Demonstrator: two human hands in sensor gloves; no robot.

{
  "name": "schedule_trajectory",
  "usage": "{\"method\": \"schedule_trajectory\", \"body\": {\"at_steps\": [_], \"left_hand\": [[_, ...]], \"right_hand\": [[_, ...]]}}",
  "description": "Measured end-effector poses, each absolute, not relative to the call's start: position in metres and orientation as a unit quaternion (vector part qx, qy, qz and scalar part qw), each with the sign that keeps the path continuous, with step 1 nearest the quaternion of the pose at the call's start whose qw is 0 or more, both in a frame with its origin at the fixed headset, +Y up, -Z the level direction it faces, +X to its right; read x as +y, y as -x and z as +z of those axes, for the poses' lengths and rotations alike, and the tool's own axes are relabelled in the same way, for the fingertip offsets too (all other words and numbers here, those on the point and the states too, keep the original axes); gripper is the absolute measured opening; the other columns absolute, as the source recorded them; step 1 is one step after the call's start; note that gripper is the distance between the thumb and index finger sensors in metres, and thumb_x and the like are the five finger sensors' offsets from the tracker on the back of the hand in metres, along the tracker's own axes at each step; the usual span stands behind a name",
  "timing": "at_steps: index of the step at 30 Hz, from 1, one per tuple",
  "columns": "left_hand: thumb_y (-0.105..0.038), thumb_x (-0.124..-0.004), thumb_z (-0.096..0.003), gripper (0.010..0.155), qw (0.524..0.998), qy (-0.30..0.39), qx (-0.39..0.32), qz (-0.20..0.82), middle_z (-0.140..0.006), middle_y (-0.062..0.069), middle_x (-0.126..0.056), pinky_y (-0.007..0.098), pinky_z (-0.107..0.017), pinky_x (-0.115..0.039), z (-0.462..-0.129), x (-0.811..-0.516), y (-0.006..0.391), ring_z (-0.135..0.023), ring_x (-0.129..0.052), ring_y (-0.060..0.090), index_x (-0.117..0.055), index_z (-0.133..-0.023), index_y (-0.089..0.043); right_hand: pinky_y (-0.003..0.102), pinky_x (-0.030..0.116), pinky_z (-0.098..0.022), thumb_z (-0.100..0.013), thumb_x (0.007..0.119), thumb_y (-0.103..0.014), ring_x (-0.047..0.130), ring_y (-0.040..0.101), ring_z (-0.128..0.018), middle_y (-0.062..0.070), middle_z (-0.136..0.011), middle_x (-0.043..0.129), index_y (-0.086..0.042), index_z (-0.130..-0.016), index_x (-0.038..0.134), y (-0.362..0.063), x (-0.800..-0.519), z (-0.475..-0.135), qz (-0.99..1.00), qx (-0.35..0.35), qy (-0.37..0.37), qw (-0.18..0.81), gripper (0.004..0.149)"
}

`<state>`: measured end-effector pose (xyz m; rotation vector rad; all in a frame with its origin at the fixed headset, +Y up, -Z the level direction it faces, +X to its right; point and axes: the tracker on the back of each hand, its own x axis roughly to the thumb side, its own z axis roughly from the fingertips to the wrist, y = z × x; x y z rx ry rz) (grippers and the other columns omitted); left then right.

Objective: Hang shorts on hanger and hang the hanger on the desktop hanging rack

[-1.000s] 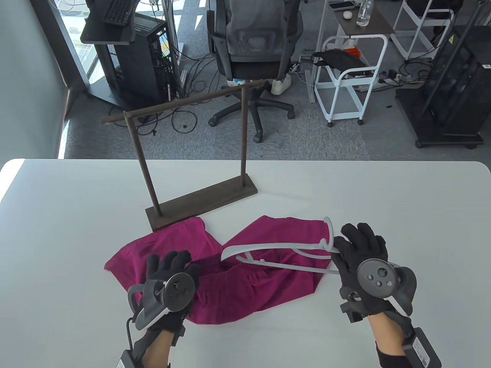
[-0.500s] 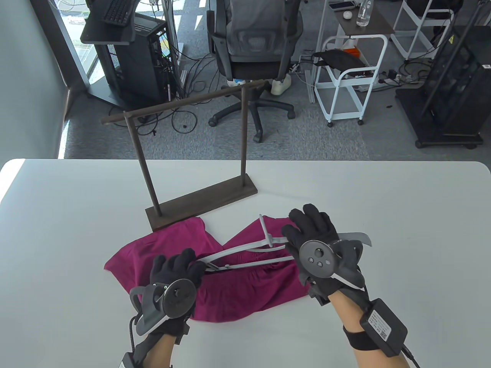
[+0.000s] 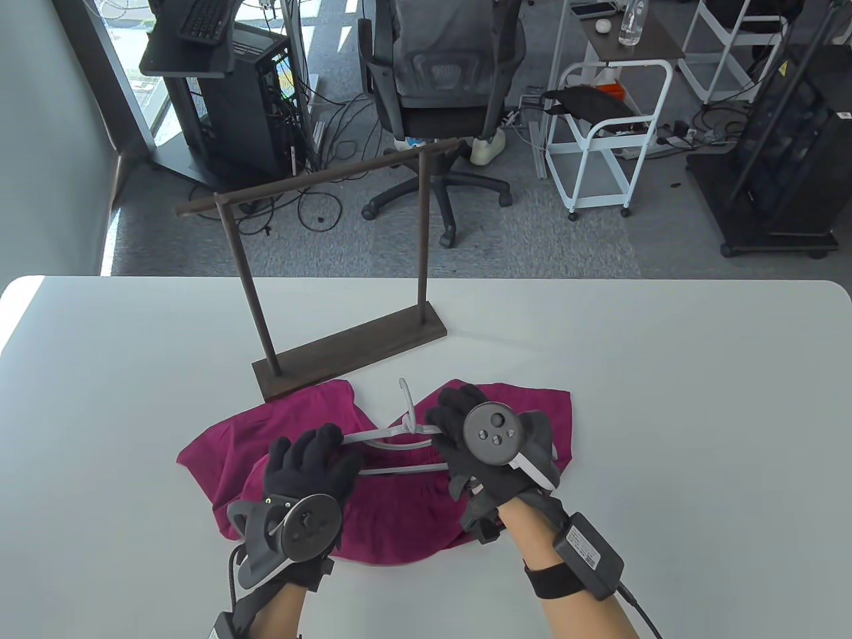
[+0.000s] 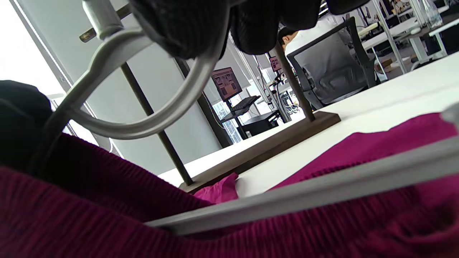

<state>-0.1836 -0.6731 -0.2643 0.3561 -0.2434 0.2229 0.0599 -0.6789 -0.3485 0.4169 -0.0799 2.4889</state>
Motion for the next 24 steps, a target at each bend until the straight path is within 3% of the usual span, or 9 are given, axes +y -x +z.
{"method": "schedule_trajectory", "body": {"at_steps": [3, 6, 11, 18, 21, 24], "left_hand": [[-0.036, -0.087, -0.0394, 0.045, 0.971, -0.163, -0.132, 0.114, -0.11, 0.002, -0.06, 0.063, -0.074, -0.048, -0.266, -0.676, 0.184, -0.102, -0.07, 0.031, -0.084, -0.085, -0.035], [-0.039, -0.086, -0.0395, 0.054, 0.966, -0.173, -0.132, 0.14, -0.111, 0.003, -0.057, 0.063, -0.075, -0.046, -0.265, -0.674, 0.191, -0.104, -0.066, 0.032, -0.077, -0.093, -0.034], [-0.044, -0.083, -0.0397, 0.066, 0.962, -0.214, -0.063, 0.159, -0.111, 0.005, -0.057, 0.064, -0.074, -0.044, -0.264, -0.671, 0.217, -0.104, -0.065, 0.034, -0.066, -0.102, -0.029], [-0.056, -0.077, -0.0373, 0.08, 0.966, -0.102, -0.037, 0.236, -0.111, 0.009, -0.058, 0.068, -0.074, -0.038, -0.284, -0.697, 0.235, -0.104, -0.063, 0.038, -0.057, -0.107, -0.024], [-0.052, -0.078, -0.0382, 0.073, 0.955, -0.067, -0.047, 0.285, -0.102, 0.01, -0.072, 0.068, -0.074, -0.04, -0.29, -0.705, 0.235, -0.097, -0.074, 0.038, -0.066, -0.103, -0.022], [-0.049, -0.08, -0.0384, 0.066, 0.961, -0.056, -0.059, 0.265, -0.092, 0.008, -0.081, 0.068, -0.073, -0.045, -0.292, -0.707, 0.232, -0.089, -0.082, 0.035, -0.073, -0.098, -0.023]], "right_hand": [[0.059, 0.053, -0.074, -0.044, 0.079, -0.03, 0.053, 0.041, -0.1, 0.011, -0.108, 0.061, -0.023, -0.092, 0.073, -0.058, -0.693, -0.35, 0.935, -0.006, -0.163, 0.316, 0.049], [0.059, 0.052, -0.075, -0.044, 0.079, -0.031, 0.053, 0.041, -0.1, 0.01, -0.108, 0.061, -0.023, -0.091, 0.073, -0.058, -0.701, -0.348, 0.933, -0.005, -0.162, 0.322, 0.048], [0.059, 0.052, -0.075, -0.044, 0.079, -0.031, 0.052, 0.04, -0.101, 0.01, -0.109, 0.061, -0.024, -0.091, 0.073, -0.062, -0.704, -0.343, 0.929, -0.007, -0.163, 0.332, 0.048], [0.059, 0.052, -0.075, -0.044, 0.079, -0.031, 0.052, 0.04, -0.101, 0.009, -0.109, 0.06, -0.024, -0.092, 0.073, -0.065, -0.699, -0.335, 0.931, -0.027, -0.172, 0.32, 0.048], [0.059, 0.051, -0.075, -0.044, 0.079, -0.031, 0.052, 0.04, -0.101, 0.009, -0.109, 0.06, -0.024, -0.091, 0.073, -0.066, -0.697, -0.333, 0.934, -0.033, -0.173, 0.311, 0.048], [0.059, 0.051, -0.075, -0.044, 0.079, -0.031, 0.052, 0.04, -0.101, 0.009, -0.109, 0.06, -0.023, -0.091, 0.073, -0.066, -0.698, -0.332, 0.938, -0.038, -0.176, 0.295, 0.048]]}}
